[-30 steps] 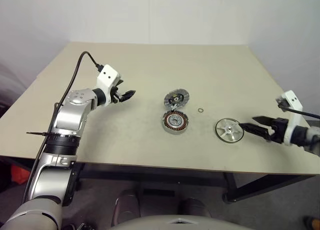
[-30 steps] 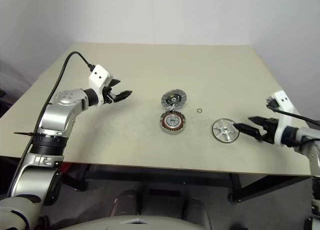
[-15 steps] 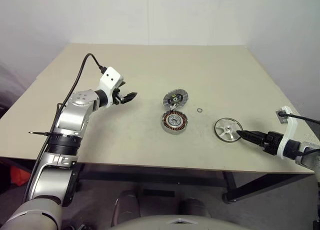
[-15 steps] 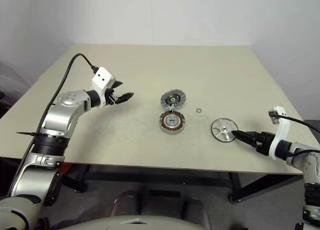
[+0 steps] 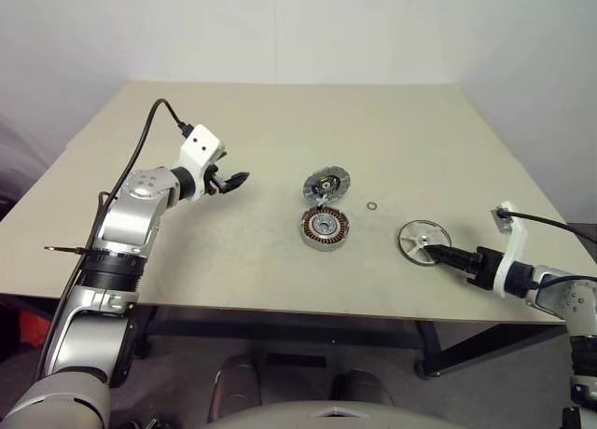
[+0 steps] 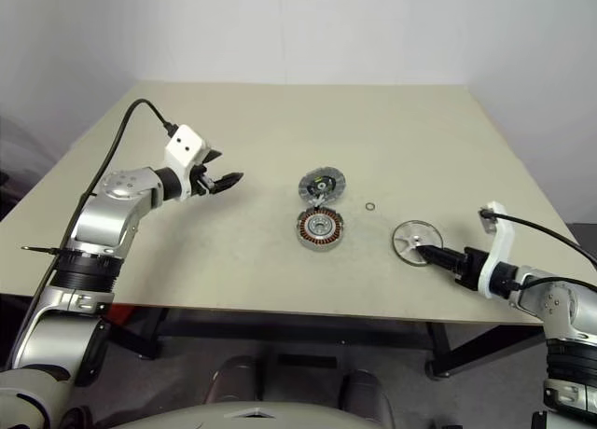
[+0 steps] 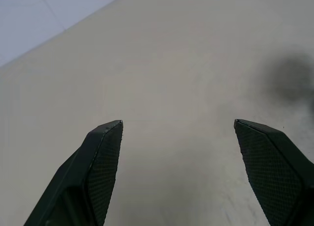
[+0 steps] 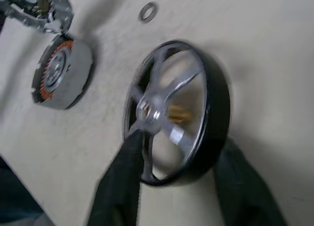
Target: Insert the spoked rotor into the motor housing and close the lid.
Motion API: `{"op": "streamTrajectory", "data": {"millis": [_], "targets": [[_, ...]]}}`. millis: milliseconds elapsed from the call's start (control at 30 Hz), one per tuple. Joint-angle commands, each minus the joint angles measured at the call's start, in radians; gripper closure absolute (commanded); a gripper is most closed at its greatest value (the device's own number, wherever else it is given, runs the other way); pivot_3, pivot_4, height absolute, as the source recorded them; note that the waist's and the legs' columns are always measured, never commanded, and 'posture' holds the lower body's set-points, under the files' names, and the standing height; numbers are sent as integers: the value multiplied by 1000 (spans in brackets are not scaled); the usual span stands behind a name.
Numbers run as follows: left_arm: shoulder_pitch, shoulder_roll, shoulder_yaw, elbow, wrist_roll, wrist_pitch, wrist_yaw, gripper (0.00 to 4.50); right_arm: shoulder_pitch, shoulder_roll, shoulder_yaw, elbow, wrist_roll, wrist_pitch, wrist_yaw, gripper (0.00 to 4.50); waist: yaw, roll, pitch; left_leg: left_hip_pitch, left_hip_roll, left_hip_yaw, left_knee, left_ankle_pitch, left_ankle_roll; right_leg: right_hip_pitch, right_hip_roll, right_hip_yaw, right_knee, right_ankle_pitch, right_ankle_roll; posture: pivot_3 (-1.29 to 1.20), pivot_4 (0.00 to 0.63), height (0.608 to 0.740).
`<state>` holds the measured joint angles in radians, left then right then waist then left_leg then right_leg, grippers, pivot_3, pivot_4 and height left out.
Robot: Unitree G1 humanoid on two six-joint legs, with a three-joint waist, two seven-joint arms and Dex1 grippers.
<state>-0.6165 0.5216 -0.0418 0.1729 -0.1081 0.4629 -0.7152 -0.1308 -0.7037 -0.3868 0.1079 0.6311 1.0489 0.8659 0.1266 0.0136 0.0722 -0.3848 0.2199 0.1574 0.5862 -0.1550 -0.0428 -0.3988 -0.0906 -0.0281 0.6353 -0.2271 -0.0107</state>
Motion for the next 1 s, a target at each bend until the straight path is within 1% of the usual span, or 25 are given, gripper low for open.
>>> {"op": "streamTrajectory", "data": {"millis": [33,100,133,233,300,367,500,667,733,800,900,1000], "targets": [[-7,16,10,-37,5,-22,7,683,-8,-2,-2,-34,18,9,-24,3431,1,0,0,0,0,0,0,0,0,0,0,0,0,0,0,0,0,740],[-7,16,9,-39,6,-21,8,683,-13,-3,2,-27,23,7,-34,3966,1,0,0,1,0,0,-1,0,0,2,0,0,-1,0,0,0,0,740],[-6,17,8,-40,6,-21,8,683,-16,-2,4,-24,24,6,-42,4137,2,-1,0,2,0,0,-1,0,0,3,0,0,-2,0,0,0,0,740],[-3,16,6,-40,8,-23,10,683,-43,13,-19,-16,53,24,-65,4141,2,-1,-1,6,-1,0,-7,0,0,9,0,-1,-12,0,0,0,0,740],[-1,16,4,-39,9,-25,10,683,-83,36,-53,-13,94,56,-97,4141,1,-1,-1,6,-3,0,-8,0,0,10,-1,0,-14,0,0,0,0,740],[-1,14,1,-37,11,-28,11,683,-144,73,-91,7,131,89,-155,4141,-2,-1,-1,6,-5,0,-8,0,0,10,-2,1,-15,0,1,0,0,740],[-6,11,-7,-33,16,-33,11,683,-254,139,-145,115,117,81,-291,4141,-3,-1,-1,6,-5,-1,-8,3,-4,7,-2,1,-13,2,2,0,0,740],[-4,12,-11,-35,21,-37,11,683,-325,172,-130,245,55,-8,-374,4141,1,0,-1,5,-4,-1,-10,4,-7,6,-1,-1,-11,6,-5,0,0,740],[-4,14,-9,-36,21,-37,11,683,-345,175,-118,291,30,-47,-391,4141,0,0,-1,1,-4,-1,-11,4,-7,2,-1,-1,-12,6,-5,0,0,740],[-1,17,-8,-38,22,-37,11,683,-374,173,-109,366,-15,-133,-420,4141,-2,0,-1,-1,-4,0,-11,4,-6,1,-1,0,-12,6,-5,0,0,740],[4,19,-9,-44,22,-36,11,683,-413,156,-101,472,-59,-244,-439,4141,-1,0,-1,1,-4,0,-11,4,-6,2,-1,0,-12,6,-5,0,0,740],[5,21,-9,-46,22,-35,13,683,-445,137,-96,536,-69,-286,-437,4141,8,0,-1,3,-5,0,-10,3,-5,8,-2,0,-12,6,-4,0,0,740]]}}
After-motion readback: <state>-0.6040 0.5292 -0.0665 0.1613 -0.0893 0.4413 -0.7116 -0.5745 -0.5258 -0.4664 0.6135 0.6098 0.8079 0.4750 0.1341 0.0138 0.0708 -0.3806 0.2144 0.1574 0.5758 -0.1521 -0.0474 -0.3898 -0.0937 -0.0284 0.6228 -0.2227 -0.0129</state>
